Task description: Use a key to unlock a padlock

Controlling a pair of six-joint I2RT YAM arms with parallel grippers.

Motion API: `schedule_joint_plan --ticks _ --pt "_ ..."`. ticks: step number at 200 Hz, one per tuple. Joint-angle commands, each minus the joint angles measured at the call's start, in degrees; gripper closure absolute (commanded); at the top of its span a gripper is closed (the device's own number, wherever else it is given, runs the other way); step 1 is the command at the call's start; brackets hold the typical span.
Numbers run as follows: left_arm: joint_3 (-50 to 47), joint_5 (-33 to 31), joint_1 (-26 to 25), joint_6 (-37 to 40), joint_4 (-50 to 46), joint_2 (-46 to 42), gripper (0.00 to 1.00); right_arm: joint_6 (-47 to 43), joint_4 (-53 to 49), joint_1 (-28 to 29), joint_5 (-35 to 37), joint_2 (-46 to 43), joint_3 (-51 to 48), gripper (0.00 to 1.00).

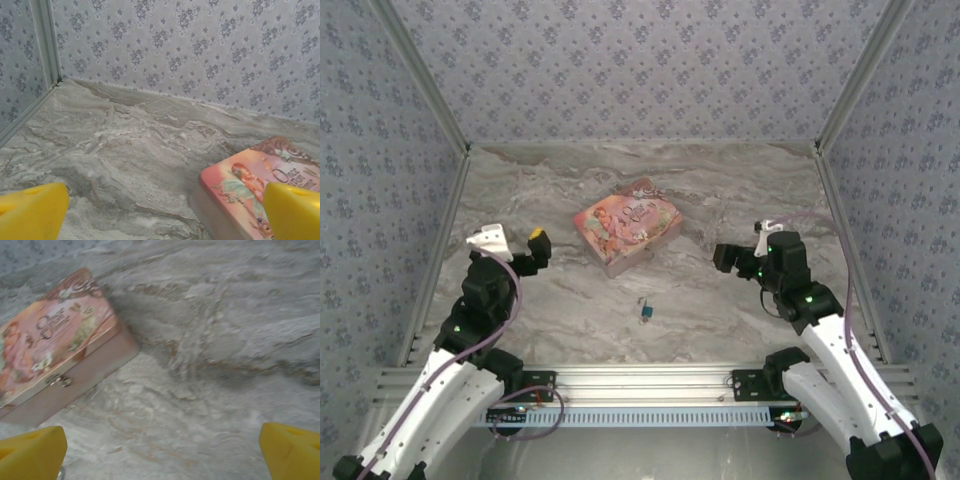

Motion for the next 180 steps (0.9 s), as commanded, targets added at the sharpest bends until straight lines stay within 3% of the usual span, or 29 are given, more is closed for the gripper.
schedule_joint_plan --ticks 1,41,76,106,163,180 --pt "-1.5 -1.8 0.4 5.4 3.9 -0.3 0.01 -4.1 -0.3 -2.7 3.7 -1.4 0.3 0.0" --pt "-6.4 -4.9 2.5 8.7 7.6 0.5 0.01 -7.7 11.8 -8.1 6.7 -1.2 -6.7 0.0" --pt "-8.5 -5.7 9.3 6.0 5.6 4.2 0.01 -11.6 29.6 -11.5 11.0 2.1 -16.3 0.0" --pt "-10.8 -2.7 15.0 3.4 7.0 6.8 0.01 -13.0 38.9 -15.9 8.9 9.4 -17.7 0.0" --pt "-15.6 -1.1 16.8 6.5 21.3 10.7 0.01 -16.5 66.1 -18.1 4.8 28.4 -21.5 0.0" --pt "-16.2 0.1 17.2 8.0 25.7 13.7 0.01 -19.9 66.7 -18.3 2.9 31.8 -19.8 0.0"
